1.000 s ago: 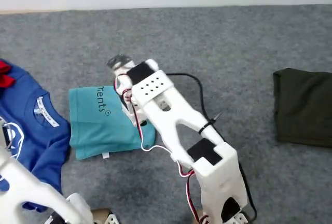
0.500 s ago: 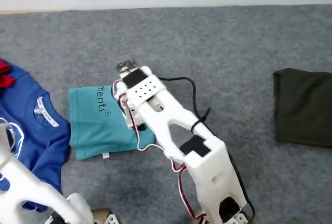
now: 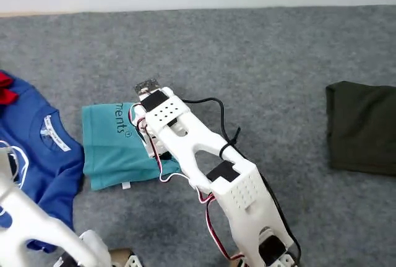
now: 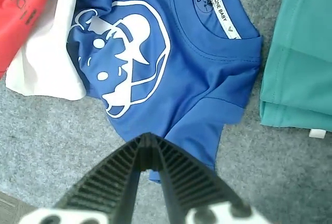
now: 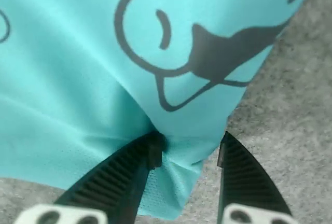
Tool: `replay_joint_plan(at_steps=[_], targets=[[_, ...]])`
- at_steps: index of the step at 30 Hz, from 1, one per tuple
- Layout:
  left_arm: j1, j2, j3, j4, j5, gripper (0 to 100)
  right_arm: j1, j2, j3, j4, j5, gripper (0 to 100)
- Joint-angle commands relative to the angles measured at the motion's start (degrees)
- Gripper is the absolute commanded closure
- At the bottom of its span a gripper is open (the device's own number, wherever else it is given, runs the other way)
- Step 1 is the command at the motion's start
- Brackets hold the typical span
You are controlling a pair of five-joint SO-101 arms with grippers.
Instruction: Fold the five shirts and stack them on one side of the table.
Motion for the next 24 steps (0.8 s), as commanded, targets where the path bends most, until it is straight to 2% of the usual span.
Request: replay_joint_plan(at_steps=[1,5,11,17,24], targets=[[0.1,-1.7,-0.3,-0.5,-0.2,100,-0.2,0.3,-0.7,1.3,-0.7,84.8],[0.1,-1.7,-0.5,-0.5,-0.2,100,-0.1,0.3,-0.7,2.0,5.6,99.2],[0.1,-1.7,-0.5,-0.5,-0.3,100,3.8,-4.0,-0.7,5.4,9.1,98.8],[0.1,-1.7,-0.6,-0.6,-0.3,100,12.4,-8.3,-0.6,6.1,23.1,98.8],[0.2,-1.7,-0.6,-0.6,-0.3,100,22.7,-8.3,-0.6,5.2,47.6,98.8]])
